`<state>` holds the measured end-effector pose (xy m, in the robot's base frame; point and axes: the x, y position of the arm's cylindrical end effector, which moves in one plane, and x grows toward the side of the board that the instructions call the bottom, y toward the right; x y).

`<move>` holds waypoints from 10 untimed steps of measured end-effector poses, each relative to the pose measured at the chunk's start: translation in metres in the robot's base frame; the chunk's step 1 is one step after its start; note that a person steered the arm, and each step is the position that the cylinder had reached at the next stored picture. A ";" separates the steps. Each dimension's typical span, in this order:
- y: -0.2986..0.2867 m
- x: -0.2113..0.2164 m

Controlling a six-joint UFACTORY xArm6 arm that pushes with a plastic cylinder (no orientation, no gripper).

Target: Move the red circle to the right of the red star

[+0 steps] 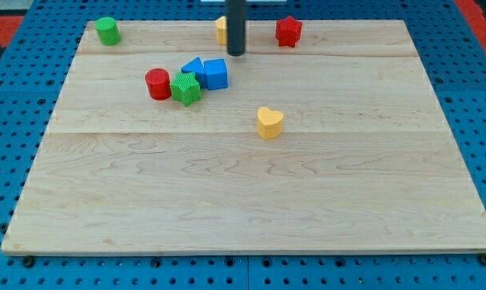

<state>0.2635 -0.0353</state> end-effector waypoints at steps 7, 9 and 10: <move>-0.106 0.129; -0.120 0.136; -0.111 0.147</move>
<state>0.4105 -0.1468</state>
